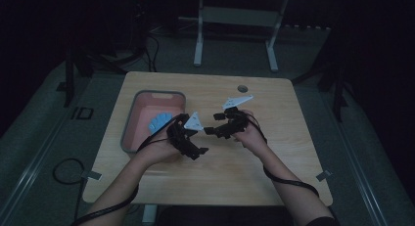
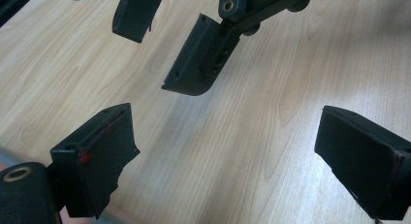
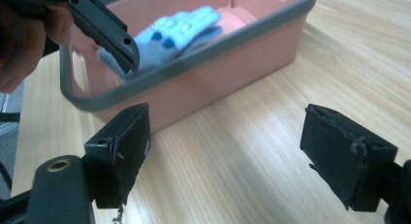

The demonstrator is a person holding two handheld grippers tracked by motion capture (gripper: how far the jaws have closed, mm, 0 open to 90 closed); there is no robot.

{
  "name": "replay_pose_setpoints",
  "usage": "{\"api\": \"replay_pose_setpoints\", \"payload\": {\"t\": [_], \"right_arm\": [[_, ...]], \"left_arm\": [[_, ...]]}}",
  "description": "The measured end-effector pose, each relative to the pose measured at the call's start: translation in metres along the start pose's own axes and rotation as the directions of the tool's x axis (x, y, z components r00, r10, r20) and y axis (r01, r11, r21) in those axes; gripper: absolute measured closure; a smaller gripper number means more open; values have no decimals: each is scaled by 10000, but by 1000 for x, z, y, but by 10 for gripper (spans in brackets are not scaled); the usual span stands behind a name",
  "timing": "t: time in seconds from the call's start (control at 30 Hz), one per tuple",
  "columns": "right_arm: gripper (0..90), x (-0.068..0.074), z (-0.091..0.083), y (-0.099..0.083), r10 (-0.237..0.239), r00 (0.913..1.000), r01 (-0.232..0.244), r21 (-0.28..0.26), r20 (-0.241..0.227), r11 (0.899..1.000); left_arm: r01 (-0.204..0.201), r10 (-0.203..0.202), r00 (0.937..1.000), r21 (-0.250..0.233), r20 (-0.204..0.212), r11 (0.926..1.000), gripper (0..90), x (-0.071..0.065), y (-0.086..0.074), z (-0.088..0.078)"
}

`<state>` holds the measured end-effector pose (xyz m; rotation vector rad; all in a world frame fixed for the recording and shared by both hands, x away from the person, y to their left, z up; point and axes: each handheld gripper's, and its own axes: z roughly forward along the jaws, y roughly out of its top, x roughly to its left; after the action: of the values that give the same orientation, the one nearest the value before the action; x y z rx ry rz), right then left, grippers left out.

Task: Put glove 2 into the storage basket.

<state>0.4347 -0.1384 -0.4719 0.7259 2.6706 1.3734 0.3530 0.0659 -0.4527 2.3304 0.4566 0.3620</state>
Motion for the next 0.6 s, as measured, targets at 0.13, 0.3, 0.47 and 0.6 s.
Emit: {"api": "replay_pose_setpoints", "payload": {"t": [0.13,0.3,0.47,0.6], "right_arm": [[184,-1,-7,-9,3,10000,-3,38,31,10000],[184,-4,-17,-23,74,9998,-75,54,167,10000],[184,-9,-24,-37,271,9993,-272,70,259,9996],[184,-11,-29,-49,366,9986,-369,76,373,9993]], "left_arm": [[-193,192,9997,66,119,9998,77,-5,5,6],[-300,299,9987,3,410,9996,77,-14,8,13],[-399,402,9972,-59,635,9992,77,-21,10,20],[-536,543,9950,-97,843,9985,77,-29,13,26]]}}
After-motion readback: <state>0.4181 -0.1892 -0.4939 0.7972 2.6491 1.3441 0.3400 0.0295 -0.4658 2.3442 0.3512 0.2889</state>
